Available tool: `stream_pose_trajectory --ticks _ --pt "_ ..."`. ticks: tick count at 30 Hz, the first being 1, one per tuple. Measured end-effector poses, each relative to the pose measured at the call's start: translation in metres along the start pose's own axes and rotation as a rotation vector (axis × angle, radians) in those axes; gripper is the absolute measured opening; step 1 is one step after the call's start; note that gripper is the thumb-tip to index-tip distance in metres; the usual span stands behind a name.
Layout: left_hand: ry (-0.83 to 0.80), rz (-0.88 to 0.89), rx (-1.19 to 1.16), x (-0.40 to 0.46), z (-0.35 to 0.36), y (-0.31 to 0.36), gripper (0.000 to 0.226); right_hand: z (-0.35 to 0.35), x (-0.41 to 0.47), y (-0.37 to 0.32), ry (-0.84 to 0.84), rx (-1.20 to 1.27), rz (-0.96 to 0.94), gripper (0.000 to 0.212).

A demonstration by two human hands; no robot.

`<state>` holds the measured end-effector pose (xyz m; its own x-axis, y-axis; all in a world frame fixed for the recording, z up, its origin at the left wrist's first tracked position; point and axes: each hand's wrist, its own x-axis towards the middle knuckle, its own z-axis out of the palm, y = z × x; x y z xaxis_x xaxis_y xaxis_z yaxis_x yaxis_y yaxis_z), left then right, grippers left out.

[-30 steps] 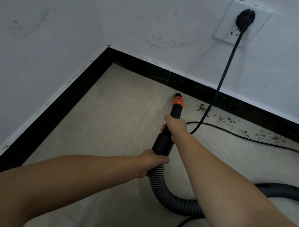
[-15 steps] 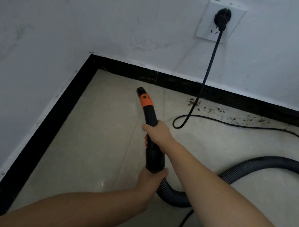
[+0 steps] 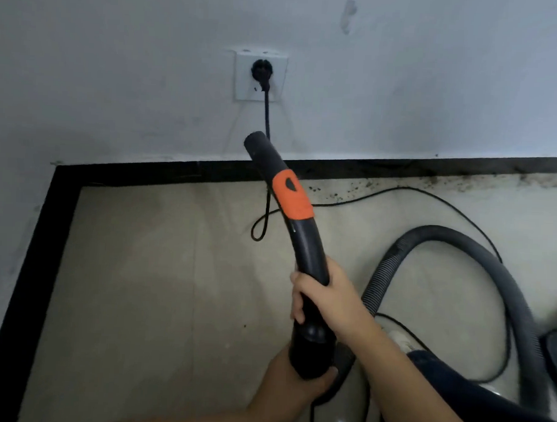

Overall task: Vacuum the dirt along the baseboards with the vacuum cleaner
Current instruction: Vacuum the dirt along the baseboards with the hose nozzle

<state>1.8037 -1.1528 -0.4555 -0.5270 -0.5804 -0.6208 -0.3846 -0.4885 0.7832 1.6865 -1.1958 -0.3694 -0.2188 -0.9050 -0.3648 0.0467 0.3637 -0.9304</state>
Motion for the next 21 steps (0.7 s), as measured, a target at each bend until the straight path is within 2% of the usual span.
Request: stream_pose_trajectory --ticks 3,7,9,11,13,15,17,19,21 --pt "-0.116 0.120 0.033 0.012 0.009 0.022 0.042 -0.023 -0.006 -0.012 0.261 -0.014 -0.043 0.010" --pt "-0.247 0.208 0.042 0.042 0.035 0.054 0.039 -0.065 0.010 -0.020 0.535 -0.021 0.051 0.011" --pt "-0.348 0.187 0.067 0.059 0.051 0.070 0.040 -0.094 0.023 -0.022 0.580 -0.044 0.131 0.011" --pt "-0.540 0.155 0.135 0.080 0.064 0.087 0.041 -0.126 0.036 -0.022 0.593 -0.082 0.212 0.012" --pt "-0.753 0.144 0.329 0.110 0.071 0.104 0.031 -0.156 0.045 -0.017 0.602 -0.122 0.274 0.014" --pt "-0.834 0.140 0.613 0.152 0.072 0.116 0.035 -0.179 0.049 -0.009 0.616 -0.119 0.308 0.015" --pt "-0.715 0.152 0.849 0.203 0.066 0.126 0.038 -0.198 0.050 -0.003 0.621 -0.088 0.340 0.013" --pt "-0.416 0.249 1.006 0.253 0.056 0.135 0.026 -0.213 0.047 0.003 0.612 -0.010 0.364 0.010" --pt "-0.105 0.318 1.048 0.297 0.045 0.142 0.016 -0.224 0.039 0.013 0.598 0.078 0.356 0.008"
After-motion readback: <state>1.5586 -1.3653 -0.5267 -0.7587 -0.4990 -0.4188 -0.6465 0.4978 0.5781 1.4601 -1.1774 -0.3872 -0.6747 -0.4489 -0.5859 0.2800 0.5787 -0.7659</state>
